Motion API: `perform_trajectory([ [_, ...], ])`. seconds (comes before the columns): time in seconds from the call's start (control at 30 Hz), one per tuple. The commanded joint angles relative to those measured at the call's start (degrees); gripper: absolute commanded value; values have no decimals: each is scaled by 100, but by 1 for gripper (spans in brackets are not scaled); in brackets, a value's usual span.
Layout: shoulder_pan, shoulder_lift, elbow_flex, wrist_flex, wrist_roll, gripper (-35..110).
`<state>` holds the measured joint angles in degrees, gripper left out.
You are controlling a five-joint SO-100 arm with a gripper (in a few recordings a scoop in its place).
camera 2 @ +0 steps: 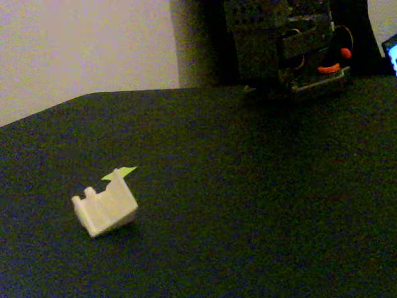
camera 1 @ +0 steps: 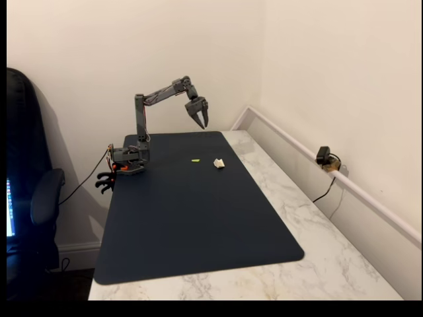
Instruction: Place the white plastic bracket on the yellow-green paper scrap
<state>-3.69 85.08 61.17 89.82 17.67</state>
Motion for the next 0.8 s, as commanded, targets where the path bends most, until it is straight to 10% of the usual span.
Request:
perform_trajectory([
  [0.0, -132, -211, -1072, 475, 79, 0],
  [0.77, -229, -2127, -1898, 562, 62, 15],
])
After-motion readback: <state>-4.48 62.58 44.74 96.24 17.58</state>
